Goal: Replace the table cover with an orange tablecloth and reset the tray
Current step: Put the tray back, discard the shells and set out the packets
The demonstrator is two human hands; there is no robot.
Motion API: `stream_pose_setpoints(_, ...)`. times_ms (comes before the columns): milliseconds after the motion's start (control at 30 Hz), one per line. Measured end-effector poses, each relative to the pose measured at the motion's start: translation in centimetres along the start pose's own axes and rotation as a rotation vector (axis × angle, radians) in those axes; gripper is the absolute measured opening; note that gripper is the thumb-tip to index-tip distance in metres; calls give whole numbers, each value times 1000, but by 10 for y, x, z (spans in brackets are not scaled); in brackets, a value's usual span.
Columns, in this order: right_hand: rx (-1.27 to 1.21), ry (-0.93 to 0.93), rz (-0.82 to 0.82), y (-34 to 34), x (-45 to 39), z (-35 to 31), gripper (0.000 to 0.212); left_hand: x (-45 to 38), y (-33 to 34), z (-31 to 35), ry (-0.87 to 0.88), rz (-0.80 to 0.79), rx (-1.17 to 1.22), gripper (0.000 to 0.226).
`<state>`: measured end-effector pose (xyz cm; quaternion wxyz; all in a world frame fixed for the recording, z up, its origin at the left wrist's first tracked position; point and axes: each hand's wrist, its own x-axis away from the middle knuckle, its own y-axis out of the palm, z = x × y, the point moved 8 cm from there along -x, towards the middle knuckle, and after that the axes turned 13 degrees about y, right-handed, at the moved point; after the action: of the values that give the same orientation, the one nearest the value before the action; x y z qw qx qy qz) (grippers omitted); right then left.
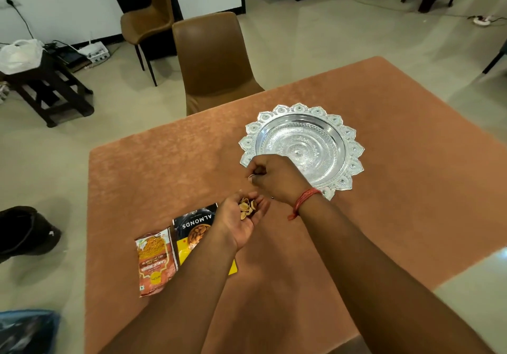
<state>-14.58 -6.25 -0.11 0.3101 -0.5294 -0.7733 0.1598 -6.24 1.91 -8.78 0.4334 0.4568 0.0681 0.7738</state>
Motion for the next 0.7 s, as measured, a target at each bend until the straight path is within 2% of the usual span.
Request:
stream_pose_setpoints(67,96,-55,-30,23,11,-18,20,2,-3,6,21,-22,-8,24)
stream_pose_setpoints(200,413,-242,-86,67,32,-44,28,3,-22,14,17,-17,23,25)
stream_pose_setpoints(300,454,-301,-57,73,42,-50,26,0,-40,21,35,24,49,28)
stream_pose_setpoints(400,324,-253,50,48,35,-35,25,4,-46,28,44,31,105,30)
stream_pose_setpoints(500,358,-130,249,10,22,6,27,5,-52,32,44,62,125,33)
stream_pose_setpoints(600,494,-66,275,2,18,36,29,7,-53,33,40,63,126,34)
stream_pose_setpoints(700,501,-113,296,8,19,42,21,8,-52,32,41,53,108,33)
